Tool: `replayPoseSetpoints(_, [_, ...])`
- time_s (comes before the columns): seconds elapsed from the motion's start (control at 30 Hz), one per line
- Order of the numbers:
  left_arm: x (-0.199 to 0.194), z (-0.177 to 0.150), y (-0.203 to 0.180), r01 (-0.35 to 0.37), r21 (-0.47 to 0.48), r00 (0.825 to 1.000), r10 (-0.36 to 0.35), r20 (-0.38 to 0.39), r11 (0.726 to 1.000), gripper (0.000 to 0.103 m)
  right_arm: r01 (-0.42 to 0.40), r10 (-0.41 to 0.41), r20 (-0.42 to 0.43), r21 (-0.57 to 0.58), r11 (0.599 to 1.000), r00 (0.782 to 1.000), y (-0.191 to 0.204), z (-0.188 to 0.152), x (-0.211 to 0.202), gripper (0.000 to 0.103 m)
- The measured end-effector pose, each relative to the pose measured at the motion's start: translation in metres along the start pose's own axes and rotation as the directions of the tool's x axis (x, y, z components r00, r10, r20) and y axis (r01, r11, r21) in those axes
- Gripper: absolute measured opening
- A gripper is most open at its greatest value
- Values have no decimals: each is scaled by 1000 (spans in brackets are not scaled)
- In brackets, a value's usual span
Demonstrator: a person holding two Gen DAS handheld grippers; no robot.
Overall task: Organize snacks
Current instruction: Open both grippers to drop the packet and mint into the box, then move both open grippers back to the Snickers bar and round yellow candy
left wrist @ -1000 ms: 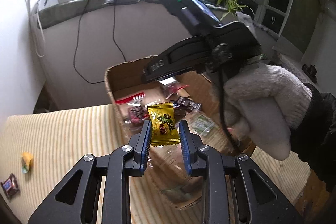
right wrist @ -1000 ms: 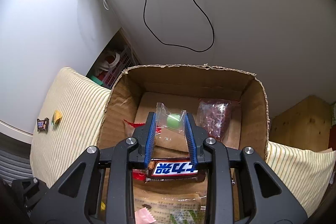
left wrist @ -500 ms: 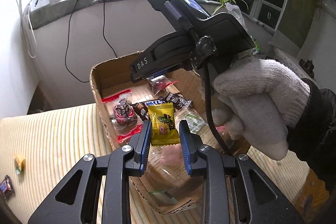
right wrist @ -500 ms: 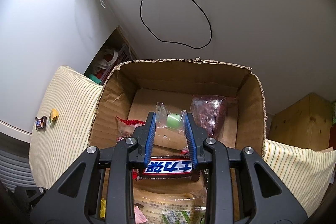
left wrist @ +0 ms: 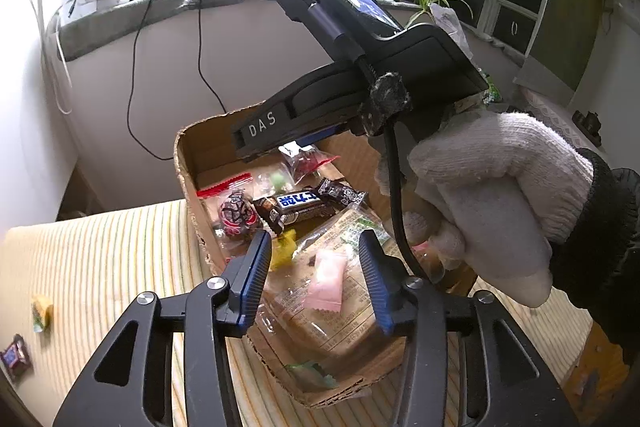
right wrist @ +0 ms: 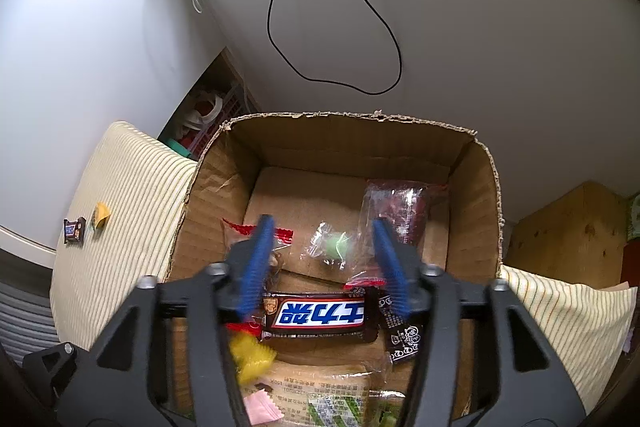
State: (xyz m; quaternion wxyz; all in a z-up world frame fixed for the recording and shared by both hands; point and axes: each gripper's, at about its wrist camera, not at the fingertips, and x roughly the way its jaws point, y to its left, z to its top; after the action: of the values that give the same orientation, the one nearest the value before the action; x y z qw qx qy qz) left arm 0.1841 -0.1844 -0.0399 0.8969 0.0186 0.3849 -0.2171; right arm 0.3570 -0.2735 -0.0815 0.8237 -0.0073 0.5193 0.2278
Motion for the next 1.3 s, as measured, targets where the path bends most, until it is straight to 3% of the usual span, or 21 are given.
replayPoseSetpoints(0.1, [-1,0,-1,-1,1,1000,1,0,1000,57,-6,6,8,1,1000,1000,1,0,-3,74])
replayPoseSetpoints(0.6, [-19,-4,2,-29,-1,999,30,23,1000,71,1,0,23,-12,1000,1000,11,-3,-18,75])
replayPoseSetpoints(0.93, [-46,-15,12,-47,-15,998,48,43,999,72,-2,4,45,-43,999,999,39,-9,-37,75])
replayPoseSetpoints(1.3, [-84,-44,65,-115,-87,992,119,50,990,72,-30,37,57,-111,993,998,89,-15,-45,75])
